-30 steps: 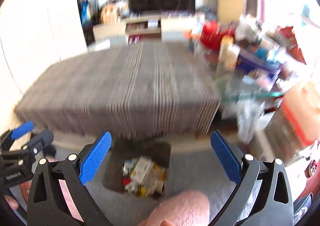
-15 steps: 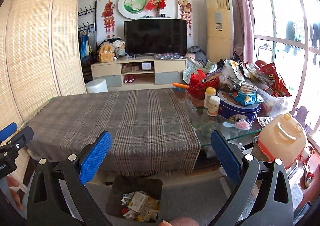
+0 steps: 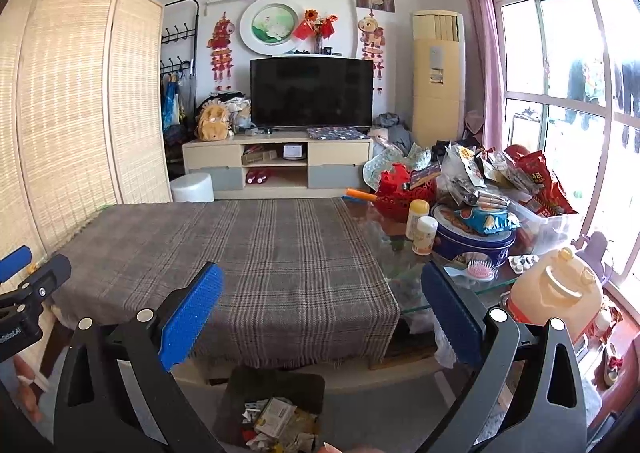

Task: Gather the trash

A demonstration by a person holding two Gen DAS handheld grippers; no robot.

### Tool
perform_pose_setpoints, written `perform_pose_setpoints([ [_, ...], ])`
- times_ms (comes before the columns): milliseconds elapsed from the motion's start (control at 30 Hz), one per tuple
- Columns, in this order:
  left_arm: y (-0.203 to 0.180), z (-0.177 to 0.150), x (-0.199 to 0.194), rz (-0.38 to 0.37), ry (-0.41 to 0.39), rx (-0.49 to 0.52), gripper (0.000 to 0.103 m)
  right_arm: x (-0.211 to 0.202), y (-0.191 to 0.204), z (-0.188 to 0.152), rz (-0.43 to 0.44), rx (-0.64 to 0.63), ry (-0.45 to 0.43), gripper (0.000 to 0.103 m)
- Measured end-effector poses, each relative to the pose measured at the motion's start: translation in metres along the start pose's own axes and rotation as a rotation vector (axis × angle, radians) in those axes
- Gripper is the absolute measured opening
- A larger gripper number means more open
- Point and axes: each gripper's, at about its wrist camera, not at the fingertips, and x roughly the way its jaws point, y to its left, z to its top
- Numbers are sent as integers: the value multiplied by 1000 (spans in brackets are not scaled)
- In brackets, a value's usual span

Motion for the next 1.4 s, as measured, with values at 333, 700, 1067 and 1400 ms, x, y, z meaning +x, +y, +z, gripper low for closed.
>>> perform_pose_setpoints([
  [333, 0, 1, -3, 1, -5, 4, 95, 0, 3, 1, 3, -7, -1, 100],
  [700, 1, 4, -7, -8, -14, 1, 95, -1, 4, 2, 10, -10, -6, 100],
  [1067, 1, 6, -6, -11, -13, 15, 95, -2, 6, 4, 20, -15, -2, 100],
  [1400, 0, 5, -7, -5, -18, 12, 95, -2, 5, 5, 20, -13, 1, 100],
])
